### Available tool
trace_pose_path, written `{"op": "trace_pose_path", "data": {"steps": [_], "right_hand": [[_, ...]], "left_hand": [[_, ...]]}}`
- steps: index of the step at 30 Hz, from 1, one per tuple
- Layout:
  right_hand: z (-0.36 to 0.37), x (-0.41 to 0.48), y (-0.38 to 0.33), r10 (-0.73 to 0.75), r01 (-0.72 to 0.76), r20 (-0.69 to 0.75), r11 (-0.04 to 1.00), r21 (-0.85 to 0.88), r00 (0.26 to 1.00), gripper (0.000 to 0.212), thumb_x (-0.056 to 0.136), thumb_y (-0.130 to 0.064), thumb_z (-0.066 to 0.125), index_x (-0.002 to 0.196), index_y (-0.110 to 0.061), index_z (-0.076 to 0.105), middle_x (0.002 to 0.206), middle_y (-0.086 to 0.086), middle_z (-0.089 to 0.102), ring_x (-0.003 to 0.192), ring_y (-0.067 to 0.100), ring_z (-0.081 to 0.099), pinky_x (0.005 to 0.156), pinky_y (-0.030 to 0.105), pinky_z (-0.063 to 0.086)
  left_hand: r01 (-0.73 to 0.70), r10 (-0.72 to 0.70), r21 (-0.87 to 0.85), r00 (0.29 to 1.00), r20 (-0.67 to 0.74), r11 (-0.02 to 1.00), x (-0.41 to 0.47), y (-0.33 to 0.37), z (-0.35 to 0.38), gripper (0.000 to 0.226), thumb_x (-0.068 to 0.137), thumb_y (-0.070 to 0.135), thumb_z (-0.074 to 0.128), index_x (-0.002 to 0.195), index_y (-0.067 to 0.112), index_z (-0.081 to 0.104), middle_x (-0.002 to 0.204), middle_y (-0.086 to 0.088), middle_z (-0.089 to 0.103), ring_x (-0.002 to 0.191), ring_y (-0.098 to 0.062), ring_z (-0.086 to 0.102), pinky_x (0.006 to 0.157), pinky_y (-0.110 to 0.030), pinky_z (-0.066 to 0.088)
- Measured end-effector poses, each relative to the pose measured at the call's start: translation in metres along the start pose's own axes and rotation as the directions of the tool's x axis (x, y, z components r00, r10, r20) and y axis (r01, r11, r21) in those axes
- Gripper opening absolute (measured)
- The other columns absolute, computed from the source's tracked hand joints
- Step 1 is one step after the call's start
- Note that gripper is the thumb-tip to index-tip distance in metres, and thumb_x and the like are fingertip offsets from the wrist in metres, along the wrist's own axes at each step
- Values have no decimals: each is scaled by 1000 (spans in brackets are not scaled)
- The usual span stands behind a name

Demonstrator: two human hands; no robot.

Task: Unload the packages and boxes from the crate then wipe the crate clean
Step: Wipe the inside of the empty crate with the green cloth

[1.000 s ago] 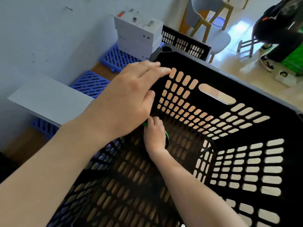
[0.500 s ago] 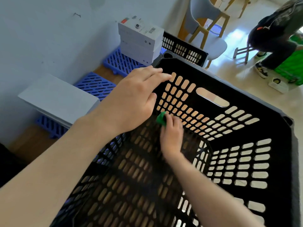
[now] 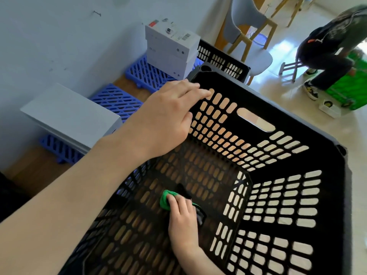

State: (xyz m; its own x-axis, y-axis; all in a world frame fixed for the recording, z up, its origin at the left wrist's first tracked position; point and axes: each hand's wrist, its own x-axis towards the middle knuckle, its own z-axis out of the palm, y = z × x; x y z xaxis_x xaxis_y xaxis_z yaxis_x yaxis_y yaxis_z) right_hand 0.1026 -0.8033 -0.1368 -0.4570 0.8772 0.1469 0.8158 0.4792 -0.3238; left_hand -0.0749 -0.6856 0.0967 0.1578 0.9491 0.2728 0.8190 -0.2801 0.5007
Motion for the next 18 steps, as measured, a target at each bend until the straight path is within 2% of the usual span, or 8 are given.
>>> {"op": "trace_pose_path", "data": {"steps": [2,4,6,8,10,13,15,18], "right_hand": [[-8,24,11,44,-43,-54,999,24,998,44,79,-6,59,122,-15,58,114,2,60,98,22,55,86,36,53],[-25,58,32,265,-256,-136,964,76,955,50,78,2,65,126,-13,58,119,6,60,105,25,54,94,40,50],[-46,93,64,391,-394,-155,919,10,907,50,83,1,60,131,-13,55,126,7,57,113,29,51,98,43,45],[-60,112,100,387,-393,-68,908,-149,920,49,91,-4,51,138,-17,48,134,5,52,119,28,46,99,41,42],[-60,110,120,388,-381,-1,905,-189,922,48,93,-6,46,140,-18,46,135,3,51,118,26,46,97,39,42],[-40,72,95,395,-397,-49,905,-152,917,48,83,3,60,130,-10,56,122,9,60,107,30,55,92,41,48],[-28,40,68,362,-369,-70,915,-164,930,51,70,7,72,119,-6,63,111,12,65,97,31,61,85,41,53],[-23,3,33,352,-357,-58,925,-134,934,56,59,6,80,112,-7,68,106,11,67,93,28,64,82,38,55]], "left_hand": [[-10,10,5,1000,-6,1000,1,0,0,53,90,13,44,142,20,47,146,-3,47,140,-21,34,115,-25,16],[-15,15,-4,1000,-6,1000,1,0,0,52,91,9,47,142,20,47,146,-3,47,140,-20,34,115,-24,16],[-9,9,-11,1000,-11,1000,1,1,-1,53,92,5,49,143,20,46,147,-2,45,140,-18,33,113,-20,14],[-9,8,-22,1000,-17,1000,1,1,-2,53,93,5,49,143,20,45,147,-1,45,140,-17,32,111,-18,13],[-8,7,-29,1000,-16,1000,2,1,-1,53,93,5,48,143,21,45,147,-1,45,140,-17,31,112,-21,16],[-13,12,-28,1000,-23,1000,2,0,-1,52,92,7,46,143,20,45,146,-2,46,140,-18,32,114,-29,23],[-15,15,-33,1000,-22,999,2,1,-1,52,92,5,47,142,20,46,146,-2,47,139,-19,33,115,-29,23],[-11,11,-26,1000,-16,1000,1,2,-2,53,93,4,48,143,21,45,146,-2,46,140,-18,32,115,-27,20]]}}
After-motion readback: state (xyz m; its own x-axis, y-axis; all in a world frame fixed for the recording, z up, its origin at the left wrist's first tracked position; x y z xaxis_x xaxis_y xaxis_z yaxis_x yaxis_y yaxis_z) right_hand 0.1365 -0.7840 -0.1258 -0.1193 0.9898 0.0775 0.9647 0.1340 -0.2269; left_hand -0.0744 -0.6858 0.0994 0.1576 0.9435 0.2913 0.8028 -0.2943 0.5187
